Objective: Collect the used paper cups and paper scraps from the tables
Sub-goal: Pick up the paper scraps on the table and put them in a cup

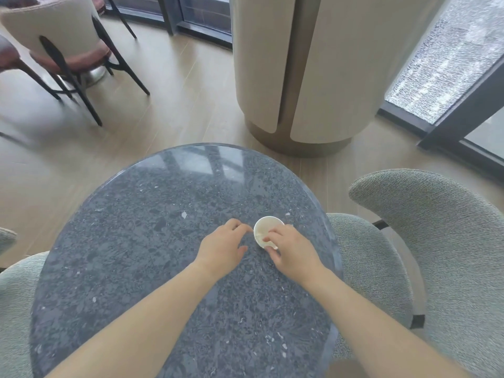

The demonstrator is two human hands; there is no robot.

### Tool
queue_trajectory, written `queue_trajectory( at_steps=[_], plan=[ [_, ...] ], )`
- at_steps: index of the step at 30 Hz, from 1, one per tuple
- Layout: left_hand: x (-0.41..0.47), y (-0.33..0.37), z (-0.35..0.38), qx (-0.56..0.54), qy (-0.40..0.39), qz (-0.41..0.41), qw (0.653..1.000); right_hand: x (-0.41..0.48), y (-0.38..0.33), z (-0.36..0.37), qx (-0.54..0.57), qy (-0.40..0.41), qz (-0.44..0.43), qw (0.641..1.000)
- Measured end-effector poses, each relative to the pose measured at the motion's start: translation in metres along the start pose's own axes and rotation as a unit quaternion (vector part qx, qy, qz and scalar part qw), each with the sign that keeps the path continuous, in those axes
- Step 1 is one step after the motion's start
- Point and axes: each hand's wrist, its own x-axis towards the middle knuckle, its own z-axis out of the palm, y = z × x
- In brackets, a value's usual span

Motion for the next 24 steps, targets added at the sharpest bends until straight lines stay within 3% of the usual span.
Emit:
queue_trajectory(
  at_steps=[5, 15, 20, 24],
  plan=[
    [-0.001, 0.005, 0.003, 0.013, -0.018, 0.005, 1.0, -0.003, -0.003, 0.0, -0.037, 0.002, -0.031, 0.999],
    [-0.009, 0.01, 0.0, 0.021, -0.016, 0.014, 1.0, -0.005, -0.005, -0.001, -0.099, 0.01, 0.007, 0.995],
    [-0.019, 0.009, -0.006, 0.004, 0.016, 0.027, 1.0, -0.013, -0.015, -0.006, -0.067, 0.006, -0.01, 0.998],
    [-0.039, 0.009, -0.012, -0.019, 0.029, 0.053, 0.998, -0.034, -0.035, -0.012, 0.002, 0.052, -0.045, 0.998]
  ],
)
